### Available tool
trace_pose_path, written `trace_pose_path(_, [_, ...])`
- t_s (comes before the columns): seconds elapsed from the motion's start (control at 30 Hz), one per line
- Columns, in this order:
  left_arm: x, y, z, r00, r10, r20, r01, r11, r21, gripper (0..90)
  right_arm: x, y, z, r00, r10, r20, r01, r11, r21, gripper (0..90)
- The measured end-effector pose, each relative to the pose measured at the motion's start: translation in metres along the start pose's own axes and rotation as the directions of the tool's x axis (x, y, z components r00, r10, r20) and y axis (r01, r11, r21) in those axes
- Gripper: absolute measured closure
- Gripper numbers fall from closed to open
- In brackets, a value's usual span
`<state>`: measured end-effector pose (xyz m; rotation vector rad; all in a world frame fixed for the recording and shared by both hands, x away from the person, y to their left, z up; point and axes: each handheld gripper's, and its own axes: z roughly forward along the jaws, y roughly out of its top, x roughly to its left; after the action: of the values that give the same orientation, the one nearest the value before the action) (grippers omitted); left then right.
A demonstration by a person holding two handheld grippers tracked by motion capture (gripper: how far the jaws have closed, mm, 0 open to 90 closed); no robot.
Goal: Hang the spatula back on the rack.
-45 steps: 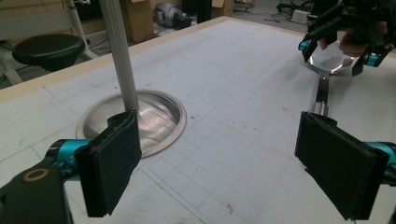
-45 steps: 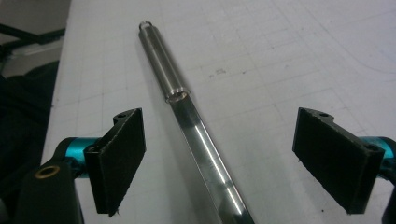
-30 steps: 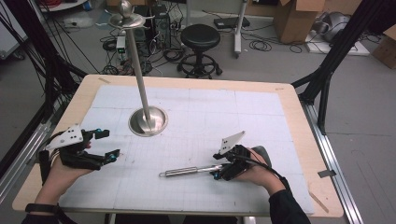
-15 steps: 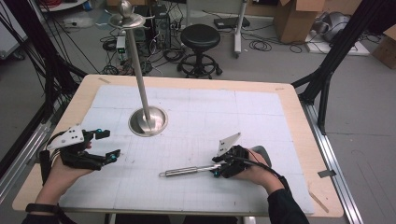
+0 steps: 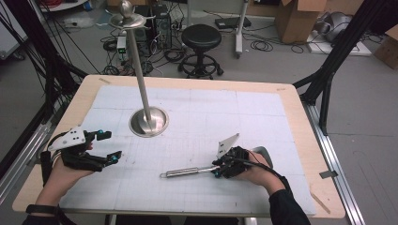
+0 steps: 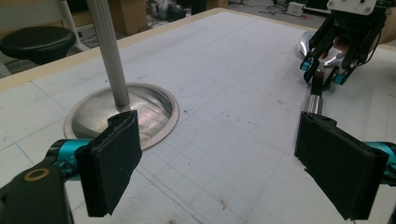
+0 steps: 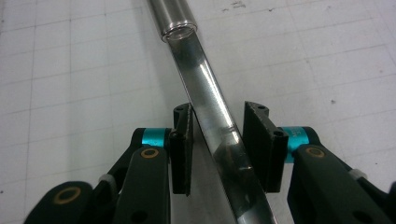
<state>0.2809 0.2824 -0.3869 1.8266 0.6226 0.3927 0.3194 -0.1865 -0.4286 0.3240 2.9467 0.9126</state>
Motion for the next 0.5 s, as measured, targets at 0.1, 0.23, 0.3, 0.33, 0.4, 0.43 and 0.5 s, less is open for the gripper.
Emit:
trace_pose_path(0.1, [0.0000, 0.0000, -0.0002, 1.0000, 0.002, 0.001, -0.002, 1.0000, 0.001, 15.1, 0.0016, 0.0007, -0.0002, 0.9998, -0.018, 0.001, 0.018, 1.000, 0.003, 67.0])
trace_pose_path(0.23, [-0.0006, -0.0002, 0.0008, 1.0000, -0.001, 0.003, 0.001, 1.0000, 0.001, 15.5, 0.0030, 0.0018, -0.0007, 0.9992, -0.039, -0.007, 0.039, 0.999, 0.013, 74.8])
trace_pose_path(0.3, [-0.0006, -0.0002, 0.0012, 1.0000, -0.001, 0.003, 0.001, 1.0000, 0.005, 15.5, 0.0020, 0.0014, -0.0007, 0.9996, -0.024, -0.012, 0.025, 1.000, 0.009, 74.9])
trace_pose_path(0.33, [-0.0008, -0.0003, 0.0014, 1.0000, -0.001, 0.003, 0.001, 1.0000, 0.007, 15.5, 0.0019, 0.0014, -0.0006, 0.9997, -0.022, -0.013, 0.022, 1.000, 0.008, 74.9])
trace_pose_path(0.4, [-0.0009, -0.0003, 0.0015, 1.0000, -0.002, 0.004, 0.002, 1.0000, 0.006, 15.5, 0.0024, 0.0017, -0.0003, 0.9997, -0.021, -0.008, 0.022, 1.000, 0.007, 75.0])
trace_pose_path(0.43, [-0.0008, -0.0002, 0.0012, 1.0000, 0.001, 0.004, -0.001, 1.0000, 0.006, 15.5, 0.0025, 0.0017, -0.0006, 0.9997, -0.022, -0.006, 0.022, 1.000, 0.009, 75.1])
trace_pose_path(0.5, [-0.0005, -0.0001, 0.0010, 1.0000, 0.000, 0.005, 0.000, 1.0000, 0.004, 15.7, 0.0031, 0.0022, -0.0010, 0.9998, -0.018, -0.004, 0.018, 1.000, 0.014, 75.2])
